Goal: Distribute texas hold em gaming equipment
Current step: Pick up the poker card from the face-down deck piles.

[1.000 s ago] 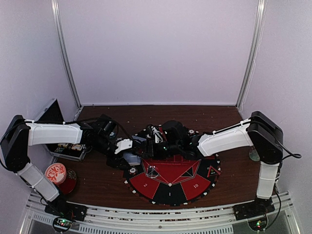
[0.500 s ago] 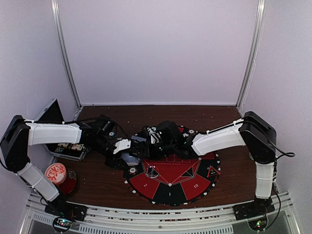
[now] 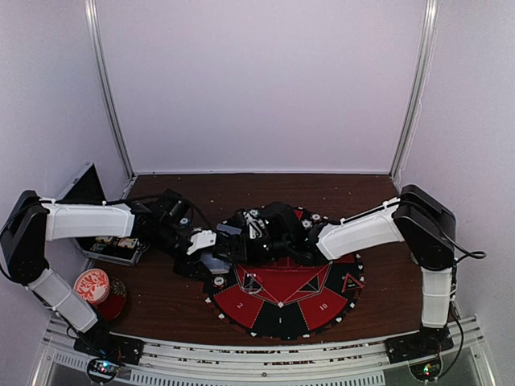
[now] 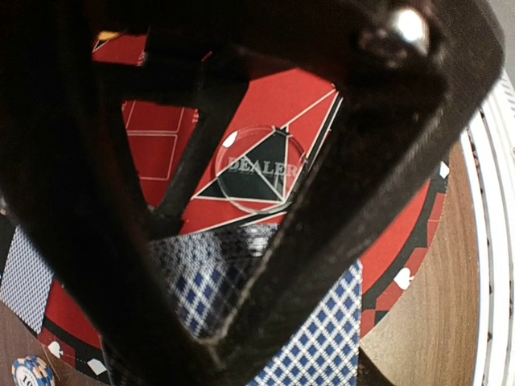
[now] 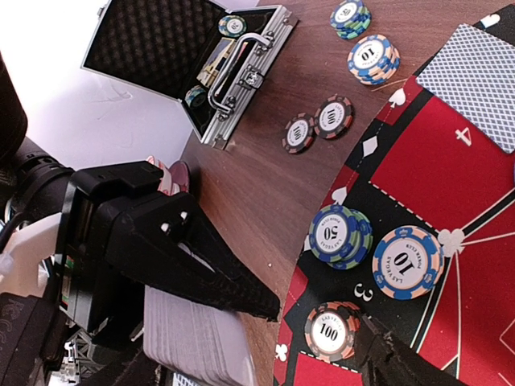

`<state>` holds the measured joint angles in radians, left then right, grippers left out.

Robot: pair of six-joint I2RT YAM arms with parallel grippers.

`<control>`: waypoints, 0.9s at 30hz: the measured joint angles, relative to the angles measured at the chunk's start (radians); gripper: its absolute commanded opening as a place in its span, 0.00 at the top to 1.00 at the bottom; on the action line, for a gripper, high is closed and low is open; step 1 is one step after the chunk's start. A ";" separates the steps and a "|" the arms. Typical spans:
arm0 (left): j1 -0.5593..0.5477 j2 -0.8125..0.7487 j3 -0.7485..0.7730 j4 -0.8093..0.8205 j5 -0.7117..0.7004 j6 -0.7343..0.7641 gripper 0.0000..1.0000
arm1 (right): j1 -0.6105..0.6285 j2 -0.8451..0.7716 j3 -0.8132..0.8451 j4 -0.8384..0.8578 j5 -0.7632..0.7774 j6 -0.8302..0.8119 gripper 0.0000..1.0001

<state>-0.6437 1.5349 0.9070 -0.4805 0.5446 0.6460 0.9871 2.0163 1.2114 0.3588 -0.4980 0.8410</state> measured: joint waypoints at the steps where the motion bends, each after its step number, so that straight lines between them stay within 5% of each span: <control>1: -0.003 0.000 0.000 0.000 0.002 0.000 0.57 | 0.001 0.000 -0.008 0.016 -0.003 0.001 0.21; 17: -0.011 -0.005 0.000 0.002 0.023 0.002 0.57 | 0.016 0.089 -0.032 0.208 -0.087 0.073 0.21; 27: -0.011 -0.005 0.000 -0.006 0.006 0.000 0.57 | 0.017 0.073 -0.018 0.142 -0.020 0.057 0.38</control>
<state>-0.6548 1.5299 0.9066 -0.4862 0.5510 0.6464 1.0039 2.0892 1.1938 0.5011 -0.5179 0.8978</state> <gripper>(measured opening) 0.476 0.679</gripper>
